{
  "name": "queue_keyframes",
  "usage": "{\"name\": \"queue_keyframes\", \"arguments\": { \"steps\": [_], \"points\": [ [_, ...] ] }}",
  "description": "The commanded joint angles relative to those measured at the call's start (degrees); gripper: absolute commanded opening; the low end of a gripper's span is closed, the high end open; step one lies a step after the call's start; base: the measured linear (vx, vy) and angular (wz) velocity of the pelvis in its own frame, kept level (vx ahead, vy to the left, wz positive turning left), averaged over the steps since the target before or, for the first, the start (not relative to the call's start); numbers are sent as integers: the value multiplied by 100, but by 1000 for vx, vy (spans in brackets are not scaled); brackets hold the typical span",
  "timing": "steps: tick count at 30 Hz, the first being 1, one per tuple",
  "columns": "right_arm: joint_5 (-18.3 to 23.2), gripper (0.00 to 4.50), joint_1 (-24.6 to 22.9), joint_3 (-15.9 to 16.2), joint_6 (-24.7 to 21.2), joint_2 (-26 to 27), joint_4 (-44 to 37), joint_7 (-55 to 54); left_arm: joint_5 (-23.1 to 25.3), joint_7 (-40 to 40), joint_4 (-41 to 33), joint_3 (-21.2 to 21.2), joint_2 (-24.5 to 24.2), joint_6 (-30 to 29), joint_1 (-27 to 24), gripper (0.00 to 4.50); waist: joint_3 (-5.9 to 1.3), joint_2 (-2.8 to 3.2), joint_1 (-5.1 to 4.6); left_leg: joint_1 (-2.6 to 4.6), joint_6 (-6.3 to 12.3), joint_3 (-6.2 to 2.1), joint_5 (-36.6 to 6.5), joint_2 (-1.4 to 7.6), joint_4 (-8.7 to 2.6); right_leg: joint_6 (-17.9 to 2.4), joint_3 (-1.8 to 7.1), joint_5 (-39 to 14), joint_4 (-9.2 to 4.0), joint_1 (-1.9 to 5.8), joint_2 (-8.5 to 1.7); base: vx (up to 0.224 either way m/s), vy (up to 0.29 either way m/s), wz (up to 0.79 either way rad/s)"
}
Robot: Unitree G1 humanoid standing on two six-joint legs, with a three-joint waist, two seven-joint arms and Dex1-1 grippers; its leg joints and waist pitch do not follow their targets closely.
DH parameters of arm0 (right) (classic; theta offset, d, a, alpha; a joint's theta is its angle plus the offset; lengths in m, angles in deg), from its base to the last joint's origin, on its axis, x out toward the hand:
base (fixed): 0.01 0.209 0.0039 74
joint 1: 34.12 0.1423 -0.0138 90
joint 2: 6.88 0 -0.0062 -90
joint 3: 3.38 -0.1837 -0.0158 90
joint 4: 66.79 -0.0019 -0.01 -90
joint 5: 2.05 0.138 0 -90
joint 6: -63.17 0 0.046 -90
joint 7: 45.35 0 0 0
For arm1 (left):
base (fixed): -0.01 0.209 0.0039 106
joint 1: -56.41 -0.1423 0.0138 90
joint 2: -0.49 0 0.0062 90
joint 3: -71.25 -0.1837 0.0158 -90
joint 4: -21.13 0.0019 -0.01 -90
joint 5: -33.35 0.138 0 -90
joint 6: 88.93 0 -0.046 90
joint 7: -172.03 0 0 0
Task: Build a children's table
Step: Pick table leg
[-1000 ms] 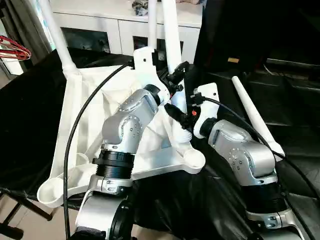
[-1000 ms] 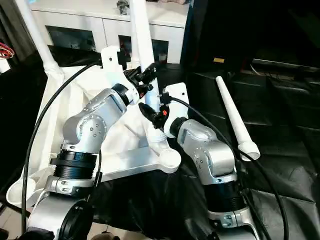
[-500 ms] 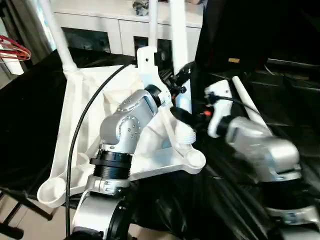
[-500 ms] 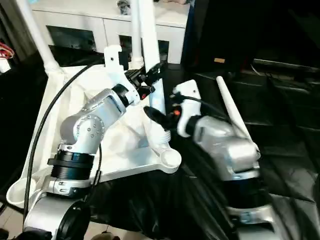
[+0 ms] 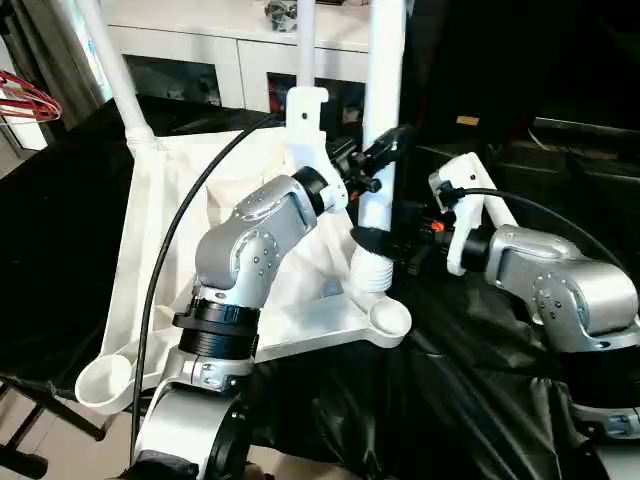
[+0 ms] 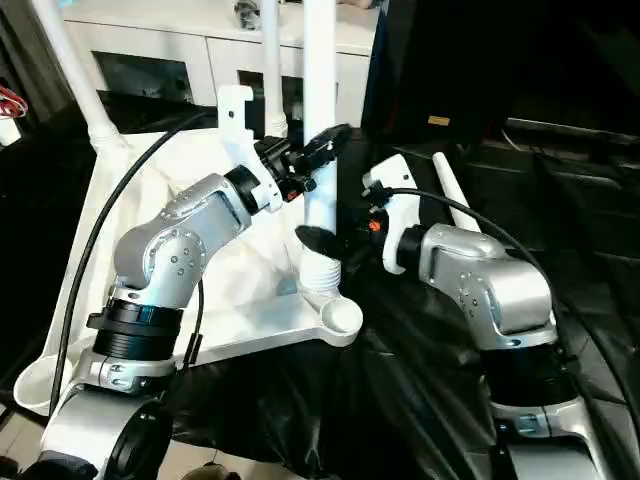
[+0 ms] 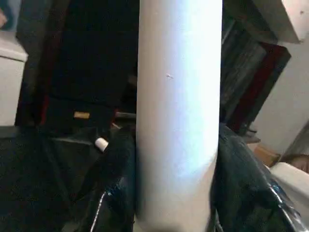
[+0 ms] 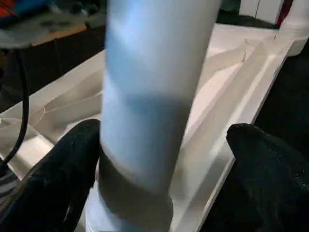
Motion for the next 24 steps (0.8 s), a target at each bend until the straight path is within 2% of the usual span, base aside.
{"name": "queue_keyframes", "arguments": {
  "steps": [1,12,13,16,18,22,24],
  "points": [
    [125,450,113,27,-200,-39,80,62,64,-134,-154,-158,-51,4,-22,183,-459,-96,-9,83,156,-53,-638,185,-331,-810,266,-1227,-418,342,-451,0,0,0],
    [210,450,126,29,-273,82,254,178,125,-325,-268,-408,-100,10,-72,183,-461,-108,-11,81,138,-48,-597,191,-330,-840,268,-1155,-408,341,-453,0,0,0],
    [210,422,126,29,-273,82,254,178,125,-325,-268,-408,-100,10,-72,183,-465,-102,-7,86,137,-48,-590,189,-327,-835,268,-1168,-405,341,-452,0,0,0],
    [198,416,114,101,-264,86,237,204,131,-346,-277,-426,-111,16,-79,183,-460,-103,-8,83,133,-48,-611,190,-330,-821,266,-1216,-412,341,-454,0,0,0],
    [197,379,104,121,-256,105,237,210,135,-369,-311,-449,-118,4,-95,183,-464,-107,-11,75,133,-50,-582,189,-328,-814,268,-1173,-405,344,-454,0,0,0],
    [192,370,98,119,-253,121,242,216,132,-381,-335,-471,-121,-6,-111,183,-467,-103,-9,80,134,-50,-571,191,-328,-820,267,-1148,-399,340,-448,0,0,0],
    [195,334,90,124,-256,132,244,224,129,-390,-341,-477,-119,-11,-114,183,-465,-100,-6,77,132,-49,-579,188,-327,-810,269,-1166,-404,342,-452,0,0,0]
  ]
}}
